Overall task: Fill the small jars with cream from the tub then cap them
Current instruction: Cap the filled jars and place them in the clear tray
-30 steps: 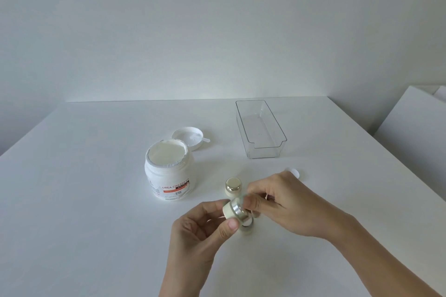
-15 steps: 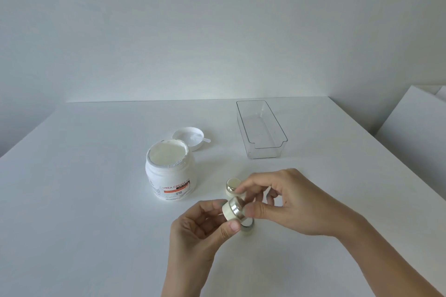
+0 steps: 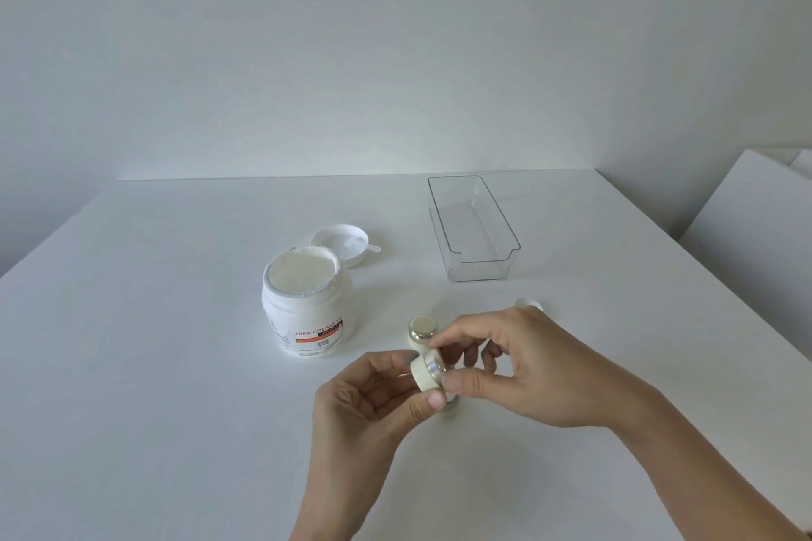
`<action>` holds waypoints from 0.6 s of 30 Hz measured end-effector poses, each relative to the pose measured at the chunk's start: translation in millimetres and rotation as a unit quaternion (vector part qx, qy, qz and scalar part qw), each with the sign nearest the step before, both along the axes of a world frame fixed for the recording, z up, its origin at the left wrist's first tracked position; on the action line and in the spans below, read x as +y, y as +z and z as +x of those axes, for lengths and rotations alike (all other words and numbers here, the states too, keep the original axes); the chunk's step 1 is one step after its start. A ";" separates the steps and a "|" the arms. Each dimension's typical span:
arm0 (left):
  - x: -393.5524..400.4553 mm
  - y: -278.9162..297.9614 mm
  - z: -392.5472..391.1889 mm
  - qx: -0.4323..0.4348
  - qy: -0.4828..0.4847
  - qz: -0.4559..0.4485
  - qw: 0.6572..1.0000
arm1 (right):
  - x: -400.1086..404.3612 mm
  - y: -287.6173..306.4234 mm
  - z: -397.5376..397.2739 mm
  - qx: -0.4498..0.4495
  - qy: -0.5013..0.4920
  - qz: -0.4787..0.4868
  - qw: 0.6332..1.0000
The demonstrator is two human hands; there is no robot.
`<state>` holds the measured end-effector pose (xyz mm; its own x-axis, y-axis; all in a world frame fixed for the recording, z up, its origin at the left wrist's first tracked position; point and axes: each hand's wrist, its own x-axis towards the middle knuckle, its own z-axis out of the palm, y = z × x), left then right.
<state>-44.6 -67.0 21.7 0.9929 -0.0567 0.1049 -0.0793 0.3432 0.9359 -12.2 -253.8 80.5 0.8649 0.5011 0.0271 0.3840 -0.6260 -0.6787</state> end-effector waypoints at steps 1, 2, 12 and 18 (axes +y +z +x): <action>-0.9 0.3 0.2 -0.002 0.000 0.002 1.000 | 0.9 -0.9 -0.5 -0.001 -0.007 0.010 1.000; -1.7 0.4 0.5 -0.005 0.001 0.005 1.000 | 2.5 -1.6 -1.2 0.007 -0.016 0.025 1.000; -4.5 -3.1 3.6 -0.028 0.019 0.054 0.998 | 6.6 -6.1 -5.6 -0.006 -0.049 0.032 0.998; -6.6 -8.7 12.4 -0.035 0.041 0.122 0.991 | 8.4 -15.0 -0.9 0.005 -0.072 0.049 0.996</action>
